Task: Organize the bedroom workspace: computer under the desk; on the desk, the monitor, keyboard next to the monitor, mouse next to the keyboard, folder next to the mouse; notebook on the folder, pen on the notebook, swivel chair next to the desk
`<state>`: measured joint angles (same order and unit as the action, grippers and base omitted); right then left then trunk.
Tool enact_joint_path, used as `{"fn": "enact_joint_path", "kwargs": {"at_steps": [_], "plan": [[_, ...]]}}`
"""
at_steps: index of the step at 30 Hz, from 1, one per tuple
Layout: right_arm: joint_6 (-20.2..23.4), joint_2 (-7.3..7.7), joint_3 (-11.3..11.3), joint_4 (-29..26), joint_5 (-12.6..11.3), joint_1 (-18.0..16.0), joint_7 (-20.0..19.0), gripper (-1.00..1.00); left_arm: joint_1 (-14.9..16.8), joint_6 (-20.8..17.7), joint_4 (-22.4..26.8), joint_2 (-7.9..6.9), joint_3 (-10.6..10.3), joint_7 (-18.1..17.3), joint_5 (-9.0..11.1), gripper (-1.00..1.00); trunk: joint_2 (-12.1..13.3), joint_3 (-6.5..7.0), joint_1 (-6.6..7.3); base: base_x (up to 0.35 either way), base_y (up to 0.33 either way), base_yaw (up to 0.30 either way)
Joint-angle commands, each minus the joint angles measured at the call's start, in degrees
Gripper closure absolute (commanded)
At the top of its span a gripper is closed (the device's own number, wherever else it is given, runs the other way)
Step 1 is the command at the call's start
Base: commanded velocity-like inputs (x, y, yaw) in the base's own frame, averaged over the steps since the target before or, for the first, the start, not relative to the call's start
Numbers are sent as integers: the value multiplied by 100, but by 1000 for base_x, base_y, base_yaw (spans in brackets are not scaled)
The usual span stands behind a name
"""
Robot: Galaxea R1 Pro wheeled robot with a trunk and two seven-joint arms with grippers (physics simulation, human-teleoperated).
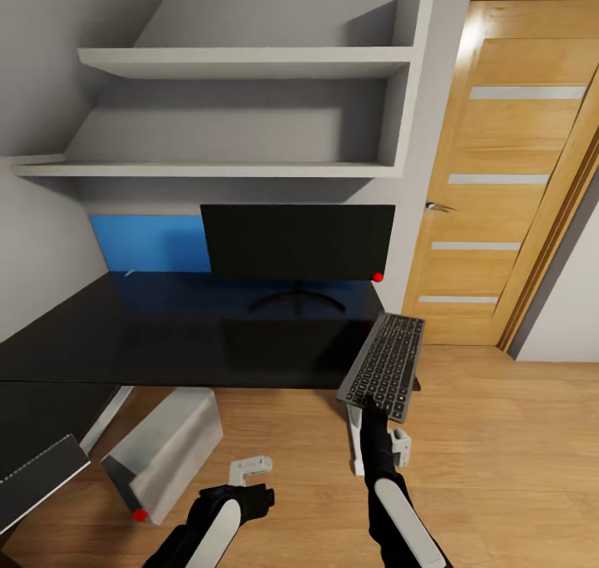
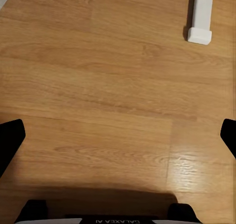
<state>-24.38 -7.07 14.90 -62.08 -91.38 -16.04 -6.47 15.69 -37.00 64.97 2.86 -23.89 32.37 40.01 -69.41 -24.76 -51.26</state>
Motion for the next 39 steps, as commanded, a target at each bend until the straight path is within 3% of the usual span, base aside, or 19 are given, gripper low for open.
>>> {"fn": "enact_joint_path", "kwargs": {"at_steps": [1, 17, 39], "plan": [[-31, 3, 44, 2, -64, -5, -38, 100, 4, -6, 7, 13, -9, 60, 59, -100, -4, -6, 0, 0, 0, 0], [-31, 10, 84, -1, -63, -5, -30, 100, 4, 0, 7, 97, -19, 78, 42, -100, -4, -6, 0, 0, 0, 0], [-82, 30, -68, -17, -46, -5, -27, 100, 4, 0, 7, 162, -19, 85, 42, -100, -886, -401, -483, 0, 0, 0]]}}
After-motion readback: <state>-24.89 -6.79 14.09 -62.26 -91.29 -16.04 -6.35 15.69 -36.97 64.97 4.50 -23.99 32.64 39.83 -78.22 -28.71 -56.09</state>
